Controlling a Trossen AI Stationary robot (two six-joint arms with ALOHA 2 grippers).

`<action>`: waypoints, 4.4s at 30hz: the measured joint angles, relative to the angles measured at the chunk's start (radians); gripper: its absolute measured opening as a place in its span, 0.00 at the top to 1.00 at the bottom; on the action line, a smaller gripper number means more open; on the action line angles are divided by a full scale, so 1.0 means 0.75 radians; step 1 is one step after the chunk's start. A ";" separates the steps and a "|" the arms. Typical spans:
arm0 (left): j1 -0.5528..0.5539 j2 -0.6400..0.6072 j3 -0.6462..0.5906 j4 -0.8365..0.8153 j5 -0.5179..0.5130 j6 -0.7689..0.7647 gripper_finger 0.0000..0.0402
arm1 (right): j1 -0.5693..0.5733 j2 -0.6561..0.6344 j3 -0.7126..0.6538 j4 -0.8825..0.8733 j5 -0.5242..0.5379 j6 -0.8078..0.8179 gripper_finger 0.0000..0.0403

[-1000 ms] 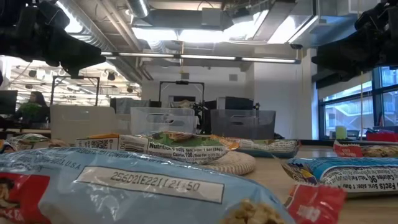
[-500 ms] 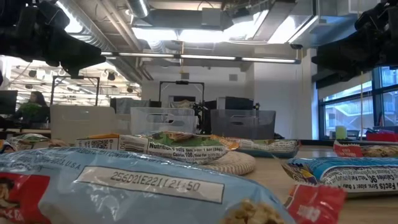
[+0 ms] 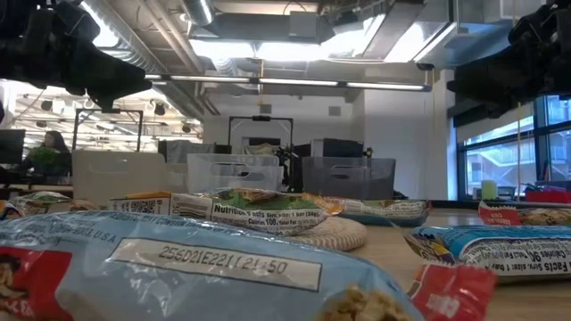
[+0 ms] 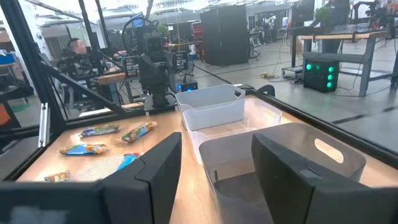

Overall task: Pick and place Granola Bars by type
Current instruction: Put the red granola bar into the black bin

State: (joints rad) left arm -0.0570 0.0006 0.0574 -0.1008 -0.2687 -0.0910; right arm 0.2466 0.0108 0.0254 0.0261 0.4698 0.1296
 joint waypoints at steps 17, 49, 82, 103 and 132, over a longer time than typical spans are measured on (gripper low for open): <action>0.000 0.000 0.000 0.000 0.000 0.000 0.59 | -0.013 0.001 0.000 0.307 0.298 0.100 0.51; 0.000 0.000 0.000 0.001 -0.034 0.047 0.59 | -0.012 1.382 0.902 -0.248 -0.214 -0.017 0.51; 0.000 0.002 0.000 0.001 -0.035 0.045 0.59 | -0.011 2.327 1.137 -0.266 -0.231 0.343 0.51; 0.000 0.002 0.000 0.001 -0.035 0.045 0.60 | -0.037 2.338 1.138 -0.391 -0.302 0.303 0.65; 0.000 0.003 0.000 0.001 -0.035 0.045 0.60 | 0.117 2.299 1.408 -0.953 0.450 -0.194 0.84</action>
State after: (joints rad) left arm -0.0570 0.0025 0.0577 -0.0998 -0.2947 -0.0570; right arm 0.3344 1.7351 1.0815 -0.6885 0.8074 -0.0161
